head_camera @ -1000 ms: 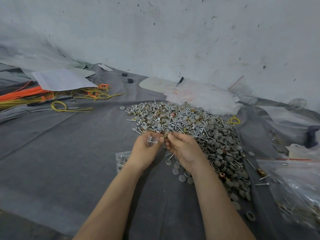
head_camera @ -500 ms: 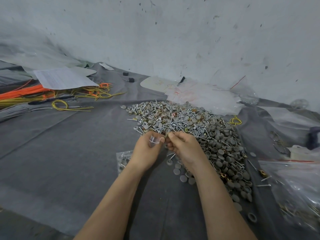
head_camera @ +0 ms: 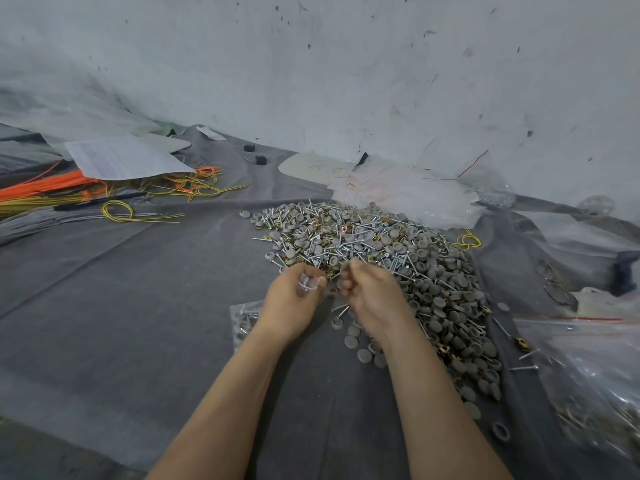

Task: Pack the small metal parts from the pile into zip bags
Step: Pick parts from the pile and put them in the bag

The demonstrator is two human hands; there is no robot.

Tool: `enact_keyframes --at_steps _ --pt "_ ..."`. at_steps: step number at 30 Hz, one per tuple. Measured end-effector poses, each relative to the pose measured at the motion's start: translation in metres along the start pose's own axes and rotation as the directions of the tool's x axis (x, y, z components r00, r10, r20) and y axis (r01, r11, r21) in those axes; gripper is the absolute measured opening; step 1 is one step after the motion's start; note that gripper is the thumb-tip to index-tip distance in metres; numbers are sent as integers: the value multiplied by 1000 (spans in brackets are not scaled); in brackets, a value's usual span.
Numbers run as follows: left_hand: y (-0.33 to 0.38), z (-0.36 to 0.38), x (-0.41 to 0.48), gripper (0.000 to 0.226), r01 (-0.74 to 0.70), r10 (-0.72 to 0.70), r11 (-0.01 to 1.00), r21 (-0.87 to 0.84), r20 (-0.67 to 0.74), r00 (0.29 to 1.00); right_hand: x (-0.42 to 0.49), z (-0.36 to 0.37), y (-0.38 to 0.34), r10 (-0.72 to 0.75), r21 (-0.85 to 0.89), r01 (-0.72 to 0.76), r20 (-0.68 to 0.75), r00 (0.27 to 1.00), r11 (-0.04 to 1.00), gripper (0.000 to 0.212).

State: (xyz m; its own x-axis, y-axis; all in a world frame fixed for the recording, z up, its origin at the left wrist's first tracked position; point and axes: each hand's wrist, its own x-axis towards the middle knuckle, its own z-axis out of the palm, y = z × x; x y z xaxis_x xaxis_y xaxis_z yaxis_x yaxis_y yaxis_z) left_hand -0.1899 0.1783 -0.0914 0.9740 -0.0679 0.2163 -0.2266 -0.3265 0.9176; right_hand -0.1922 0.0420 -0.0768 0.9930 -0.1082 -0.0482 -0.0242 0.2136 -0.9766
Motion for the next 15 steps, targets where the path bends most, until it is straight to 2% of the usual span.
enact_keyframes --at_steps 2,3,4,6,7,8,10,12,15 --pt "-1 -1 0 8 62 -63 996 -67 -15 998 1 -12 -8 -38 59 44 -96 995 997 24" --pt "-1 -1 0 6 77 -78 994 -72 -19 997 2 -16 -8 -72 -55 65 -136 988 996 25" --pt "-1 0 1 3 77 -78 996 -55 -22 997 2 -16 -6 -113 -273 69 -149 982 960 25" --pt "-2 3 2 5 65 -66 998 -18 -33 997 3 -7 4 -214 -654 107 -86 973 749 22" --pt "-2 5 2 6 62 -62 998 -5 -45 997 3 -2 8 -258 -729 154 -32 966 667 19" --pt "-2 5 2 6 54 -54 999 1 -60 997 3 2 12 -280 -752 187 4 960 631 17" --pt "-2 5 1 3 9 -6 1000 26 -85 996 3 5 14 -317 -738 235 29 948 633 21" --pt "-1 5 -1 10 -84 96 990 113 -108 989 3 3 11 -323 -665 265 39 946 698 22" --pt "3 8 -4 11 -190 223 940 285 -89 971 0 6 7 -263 -557 276 104 959 784 8"
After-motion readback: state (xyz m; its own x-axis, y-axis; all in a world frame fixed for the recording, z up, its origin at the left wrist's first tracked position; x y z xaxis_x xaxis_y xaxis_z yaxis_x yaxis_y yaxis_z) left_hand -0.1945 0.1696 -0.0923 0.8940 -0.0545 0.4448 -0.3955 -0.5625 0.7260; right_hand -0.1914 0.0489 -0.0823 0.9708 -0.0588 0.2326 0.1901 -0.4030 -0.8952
